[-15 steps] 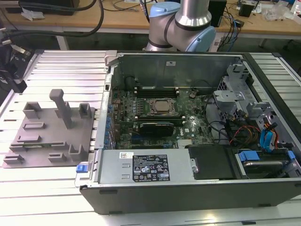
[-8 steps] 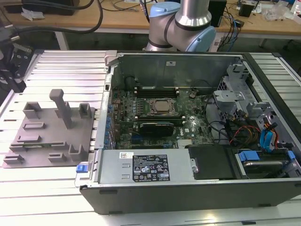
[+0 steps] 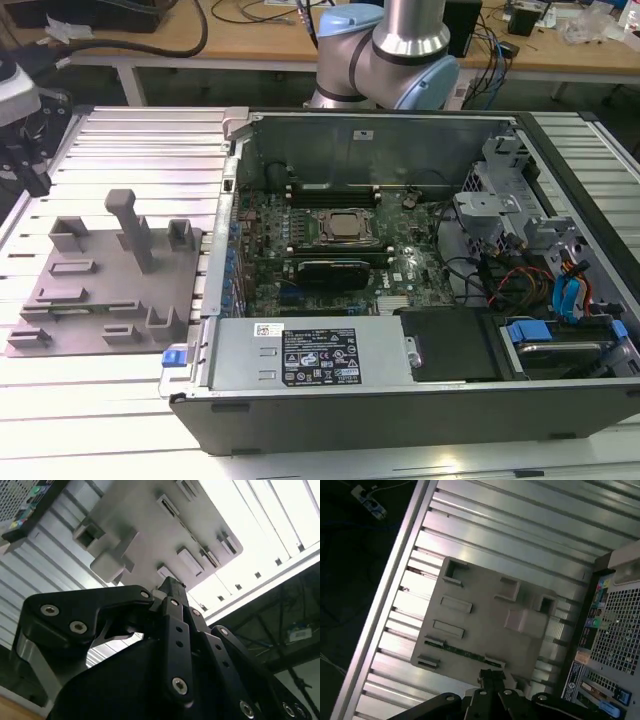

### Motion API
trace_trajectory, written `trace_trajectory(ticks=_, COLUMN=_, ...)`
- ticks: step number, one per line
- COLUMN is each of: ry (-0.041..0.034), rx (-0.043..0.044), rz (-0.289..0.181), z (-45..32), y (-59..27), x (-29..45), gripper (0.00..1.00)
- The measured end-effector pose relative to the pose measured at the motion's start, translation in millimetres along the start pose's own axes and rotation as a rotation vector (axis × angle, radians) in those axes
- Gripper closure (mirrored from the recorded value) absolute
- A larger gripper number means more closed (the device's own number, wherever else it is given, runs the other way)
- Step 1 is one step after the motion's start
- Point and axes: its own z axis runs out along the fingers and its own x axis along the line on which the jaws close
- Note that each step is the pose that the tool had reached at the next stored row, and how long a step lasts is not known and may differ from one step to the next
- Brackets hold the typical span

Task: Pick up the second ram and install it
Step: 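Pick up the second ram and move it above second insertion slot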

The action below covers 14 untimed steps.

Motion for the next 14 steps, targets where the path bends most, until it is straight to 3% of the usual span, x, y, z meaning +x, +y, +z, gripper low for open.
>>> trace_trajectory(ticks=3, ry=0.0037, rx=-0.0019, rz=-0.083, z=0.0, y=0.0, x=0.0, gripper=0.92)
trace_trajectory(ticks=6, ry=0.0089, rx=-0.0047, rz=-0.199, z=0.0, y=0.0, x=0.0, gripper=0.92)
trace_trajectory(ticks=14, ry=0.0158, rx=-0.0084, rz=-0.351, z=0.0, y=0.0, x=0.0, gripper=0.92)
